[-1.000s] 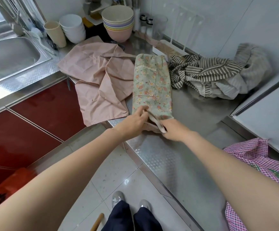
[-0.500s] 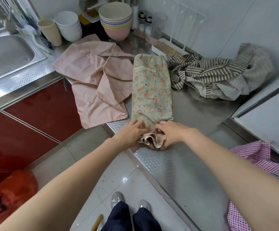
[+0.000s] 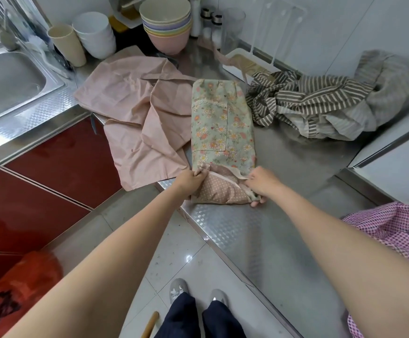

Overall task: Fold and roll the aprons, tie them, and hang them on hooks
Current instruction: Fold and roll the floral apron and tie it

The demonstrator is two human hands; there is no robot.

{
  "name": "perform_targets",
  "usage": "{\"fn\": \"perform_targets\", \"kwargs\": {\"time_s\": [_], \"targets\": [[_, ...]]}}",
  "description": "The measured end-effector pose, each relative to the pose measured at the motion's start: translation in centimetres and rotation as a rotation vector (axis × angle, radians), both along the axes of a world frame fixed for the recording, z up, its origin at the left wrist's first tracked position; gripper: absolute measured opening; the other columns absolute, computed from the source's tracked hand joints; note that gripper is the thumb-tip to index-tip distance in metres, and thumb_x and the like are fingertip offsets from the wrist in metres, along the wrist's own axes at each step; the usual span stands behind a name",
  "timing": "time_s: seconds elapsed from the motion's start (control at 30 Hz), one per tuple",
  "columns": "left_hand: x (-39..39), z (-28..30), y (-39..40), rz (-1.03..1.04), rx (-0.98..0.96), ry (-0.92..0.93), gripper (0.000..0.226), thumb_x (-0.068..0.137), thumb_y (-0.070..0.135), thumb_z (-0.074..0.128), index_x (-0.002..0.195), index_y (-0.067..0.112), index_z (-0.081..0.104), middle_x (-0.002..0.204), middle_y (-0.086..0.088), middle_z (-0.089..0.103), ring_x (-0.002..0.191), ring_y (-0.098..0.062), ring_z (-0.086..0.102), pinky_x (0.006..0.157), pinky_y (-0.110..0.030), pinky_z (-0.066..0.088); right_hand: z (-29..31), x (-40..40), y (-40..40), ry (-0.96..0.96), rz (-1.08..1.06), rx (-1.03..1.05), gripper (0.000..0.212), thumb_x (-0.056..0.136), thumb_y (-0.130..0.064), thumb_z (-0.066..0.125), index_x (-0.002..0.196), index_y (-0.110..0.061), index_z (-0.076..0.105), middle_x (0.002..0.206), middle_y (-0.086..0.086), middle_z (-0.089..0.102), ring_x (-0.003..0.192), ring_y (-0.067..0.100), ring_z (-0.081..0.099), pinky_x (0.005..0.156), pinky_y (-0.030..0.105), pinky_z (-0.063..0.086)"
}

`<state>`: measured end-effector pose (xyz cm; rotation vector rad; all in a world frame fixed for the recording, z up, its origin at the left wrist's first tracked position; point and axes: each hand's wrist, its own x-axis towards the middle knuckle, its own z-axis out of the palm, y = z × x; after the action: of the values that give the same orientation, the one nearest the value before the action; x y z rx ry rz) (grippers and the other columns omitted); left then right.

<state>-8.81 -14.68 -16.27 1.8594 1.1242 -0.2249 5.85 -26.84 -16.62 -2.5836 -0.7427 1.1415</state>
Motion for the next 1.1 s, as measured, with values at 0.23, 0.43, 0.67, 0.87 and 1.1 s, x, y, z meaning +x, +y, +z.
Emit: {"fn": "perform_targets", "kwargs": {"time_s": [0.23,0.43,0.67,0.87,1.1], "targets": [[0.3,-0.8,0.2,0.136,-0.043,0.006,0.054,0.098,0.041,0.040,0.102,-0.010,0.058,0.098,-0.025,0.056,0.090,-0.033,0.057,0.074,-0.038,0.049,1.7,-1.1,1.9,-0.304,0.057,-0.092,0.062,0.096,-0.049,0.039,0.141,-0.006,0.033,0.129,0.016,0.053,0.111,0.034,0.056,0.075,0.029,0.046],[0.7,-1.1,0.4,0.216,-0.099,0.033,0.054,0.097,0.039,0.044,0.119,-0.009,0.053,0.122,-0.025,0.056,0.109,-0.036,0.056,0.091,-0.038,0.048,2.2,-3.1,-0.1,-0.774,0.631,0.256,0.050,0.095,-0.044,0.038,0.133,-0.012,0.037,0.132,0.010,0.040,0.122,0.026,0.039,0.103,0.041,0.027],[-1.0,-0.1,-1.1,-0.295,0.882,-0.188,0.038,0.089,0.025,0.046,0.119,0.003,0.052,0.119,-0.017,0.054,0.108,-0.033,0.052,0.087,-0.037,0.041,-0.6,-4.1,-1.0,-0.533,0.828,0.105,0.072,0.090,-0.037,0.049,0.150,-0.020,0.012,0.157,0.001,0.009,0.144,0.021,0.009,0.116,0.041,0.010],[-3.1,-2.2,-0.8,-0.963,0.922,0.122,0.086,0.083,0.049,0.054,0.149,0.008,0.017,0.156,-0.012,0.015,0.143,-0.028,0.016,0.117,-0.041,0.017,0.5,-3.6,-0.8,-0.434,0.851,0.183,0.067,0.083,-0.014,0.061,0.142,-0.017,0.031,0.147,-0.001,0.029,0.136,0.021,0.024,0.112,0.033,0.027],[-2.4,0.4,0.6,-0.566,0.380,-0.075,0.073,0.067,0.049,0.059,0.130,0.014,0.047,0.117,-0.011,0.060,0.107,-0.026,0.056,0.083,-0.028,0.039,1.4,-0.8,-1.1,-0.129,0.399,0.268,0.031,0.085,-0.020,0.062,0.115,-0.017,0.057,0.114,0.006,0.063,0.108,0.023,0.055,0.087,0.029,0.040]]}}
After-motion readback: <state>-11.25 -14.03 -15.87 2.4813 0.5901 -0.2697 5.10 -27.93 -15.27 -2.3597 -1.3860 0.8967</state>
